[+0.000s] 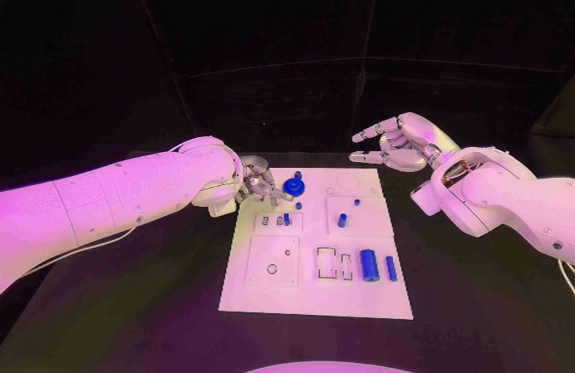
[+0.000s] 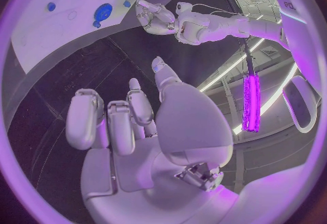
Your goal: Assemble the parts on the task board
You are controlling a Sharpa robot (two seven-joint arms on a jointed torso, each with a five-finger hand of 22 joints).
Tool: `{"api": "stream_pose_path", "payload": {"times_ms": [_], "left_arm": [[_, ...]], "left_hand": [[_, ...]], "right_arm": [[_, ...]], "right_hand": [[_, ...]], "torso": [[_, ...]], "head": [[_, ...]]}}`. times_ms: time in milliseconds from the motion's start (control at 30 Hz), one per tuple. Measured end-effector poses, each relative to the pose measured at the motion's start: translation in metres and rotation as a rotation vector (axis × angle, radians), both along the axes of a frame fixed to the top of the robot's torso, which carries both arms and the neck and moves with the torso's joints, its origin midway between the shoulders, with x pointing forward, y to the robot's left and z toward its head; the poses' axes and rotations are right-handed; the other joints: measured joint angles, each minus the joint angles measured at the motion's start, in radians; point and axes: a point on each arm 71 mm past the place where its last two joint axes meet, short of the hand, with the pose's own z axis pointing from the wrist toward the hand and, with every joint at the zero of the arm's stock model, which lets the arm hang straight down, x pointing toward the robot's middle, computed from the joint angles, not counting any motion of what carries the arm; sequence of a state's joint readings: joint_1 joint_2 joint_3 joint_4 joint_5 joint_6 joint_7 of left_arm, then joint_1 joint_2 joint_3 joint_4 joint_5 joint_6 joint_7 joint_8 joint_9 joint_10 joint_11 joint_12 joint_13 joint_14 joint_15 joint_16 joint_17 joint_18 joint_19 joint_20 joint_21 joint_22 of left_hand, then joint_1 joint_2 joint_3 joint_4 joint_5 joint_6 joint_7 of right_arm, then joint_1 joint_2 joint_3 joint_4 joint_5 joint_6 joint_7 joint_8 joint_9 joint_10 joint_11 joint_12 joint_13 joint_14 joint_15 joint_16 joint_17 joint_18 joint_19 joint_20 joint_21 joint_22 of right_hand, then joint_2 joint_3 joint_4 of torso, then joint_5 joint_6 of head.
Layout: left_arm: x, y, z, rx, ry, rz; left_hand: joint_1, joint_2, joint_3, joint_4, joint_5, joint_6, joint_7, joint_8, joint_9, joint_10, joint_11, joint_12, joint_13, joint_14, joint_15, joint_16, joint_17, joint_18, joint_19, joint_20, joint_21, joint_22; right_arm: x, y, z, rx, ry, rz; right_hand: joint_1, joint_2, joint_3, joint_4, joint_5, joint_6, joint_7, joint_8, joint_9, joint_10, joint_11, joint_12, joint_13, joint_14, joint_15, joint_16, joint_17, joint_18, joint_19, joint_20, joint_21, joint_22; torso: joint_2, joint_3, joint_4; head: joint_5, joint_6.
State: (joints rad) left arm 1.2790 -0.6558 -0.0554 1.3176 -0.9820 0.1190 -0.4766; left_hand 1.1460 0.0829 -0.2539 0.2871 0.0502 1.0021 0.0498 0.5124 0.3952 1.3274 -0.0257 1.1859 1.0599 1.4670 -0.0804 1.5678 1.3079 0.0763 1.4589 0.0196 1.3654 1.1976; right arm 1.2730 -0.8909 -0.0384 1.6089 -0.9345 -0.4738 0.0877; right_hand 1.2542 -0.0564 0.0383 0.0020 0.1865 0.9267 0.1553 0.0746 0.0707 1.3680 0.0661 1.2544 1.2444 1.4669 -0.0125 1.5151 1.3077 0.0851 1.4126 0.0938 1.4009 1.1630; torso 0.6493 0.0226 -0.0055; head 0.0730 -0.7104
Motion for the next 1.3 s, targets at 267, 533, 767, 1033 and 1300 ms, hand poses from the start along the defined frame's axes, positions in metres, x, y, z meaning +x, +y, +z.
{"api": "stream_pose_path", "payload": {"times_ms": [267,533,767,1033,1300], "left_arm": [[0.004,-0.011,-0.005,0.049,0.018,-0.025],[0.006,-0.021,-0.010,0.095,0.039,-0.056],[0.009,-0.022,-0.012,0.117,0.053,-0.065],[0.009,-0.031,-0.013,0.128,0.063,-0.087],[0.008,-0.035,-0.015,0.138,0.077,-0.104]], "left_hand": [[0.000,0.000,-0.011,0.000,0.000,-0.006,-0.001,0.010,0.013,0.000,0.000,0.006,0.002,0.000,0.000,0.000,0.000,0.000,0.000,0.000,0.002,0.007],[0.000,0.000,-0.011,0.000,0.000,-0.007,0.000,0.010,0.015,0.000,0.000,0.006,0.002,0.000,0.000,0.000,0.000,0.000,0.000,0.000,0.002,0.007],[0.000,0.000,-0.014,0.003,0.000,-0.011,-0.004,0.015,0.019,0.000,0.000,0.006,0.002,0.000,0.000,0.000,0.000,0.000,0.000,0.000,0.006,0.008],[0.000,0.000,-0.016,0.000,0.000,-0.011,-0.003,0.015,0.020,0.000,0.000,0.006,0.002,0.000,0.000,0.000,0.000,0.000,0.000,0.000,0.006,0.010],[0.012,0.012,-0.016,0.000,0.000,-0.018,-0.004,0.022,0.030,0.000,0.000,0.006,0.002,0.000,0.000,0.000,0.000,0.000,0.000,0.000,0.006,0.012]], "right_arm": [[0.002,0.002,-0.001,-0.001,0.012,0.002],[0.003,0.003,-0.002,-0.002,0.021,0.001],[0.002,0.005,-0.002,-0.002,0.026,0.003],[0.003,0.008,-0.002,-0.001,0.028,0.005],[0.004,0.008,-0.003,-0.002,0.030,0.004]], "right_hand": [[0.004,0.004,0.000,0.000,0.000,0.000,0.000,0.000,0.000,-0.002,0.002,-0.005,-0.003,0.000,0.000,-0.005,0.000,0.000,-0.001,0.001,0.000,-0.004],[0.008,0.008,-0.005,0.000,0.008,0.000,0.000,0.000,0.000,-0.007,0.000,-0.010,-0.008,0.000,0.000,-0.008,0.000,0.000,-0.001,0.001,0.000,-0.007],[0.011,0.011,-0.008,-0.003,0.013,0.000,0.000,0.000,0.000,-0.007,0.000,-0.015,-0.011,0.000,0.000,-0.008,0.000,0.000,-0.001,0.001,-0.004,-0.011],[0.012,0.012,-0.014,-0.003,0.025,0.000,0.000,0.000,0.000,-0.011,0.004,-0.015,-0.013,0.000,0.000,-0.008,0.000,0.000,-0.005,-0.003,-0.004,-0.011],[0.020,0.020,-0.020,-0.002,0.044,0.000,0.000,0.000,0.000,-0.014,0.000,-0.015,-0.015,0.000,0.000,-0.012,0.000,0.000,-0.005,-0.003,-0.004,-0.012]], "torso": [[0.002,-0.0017,0.0010],[0.003,-0.0033,0.0014],[0.003,-0.0035,0.0014],[0.003,-0.0041,0.0018],[0.004,-0.0042,0.0018]], "head": [[-0.003,-0.002],[-0.004,-0.006],[-0.002,-0.009],[-0.003,-0.011],[-0.003,-0.014]]}}
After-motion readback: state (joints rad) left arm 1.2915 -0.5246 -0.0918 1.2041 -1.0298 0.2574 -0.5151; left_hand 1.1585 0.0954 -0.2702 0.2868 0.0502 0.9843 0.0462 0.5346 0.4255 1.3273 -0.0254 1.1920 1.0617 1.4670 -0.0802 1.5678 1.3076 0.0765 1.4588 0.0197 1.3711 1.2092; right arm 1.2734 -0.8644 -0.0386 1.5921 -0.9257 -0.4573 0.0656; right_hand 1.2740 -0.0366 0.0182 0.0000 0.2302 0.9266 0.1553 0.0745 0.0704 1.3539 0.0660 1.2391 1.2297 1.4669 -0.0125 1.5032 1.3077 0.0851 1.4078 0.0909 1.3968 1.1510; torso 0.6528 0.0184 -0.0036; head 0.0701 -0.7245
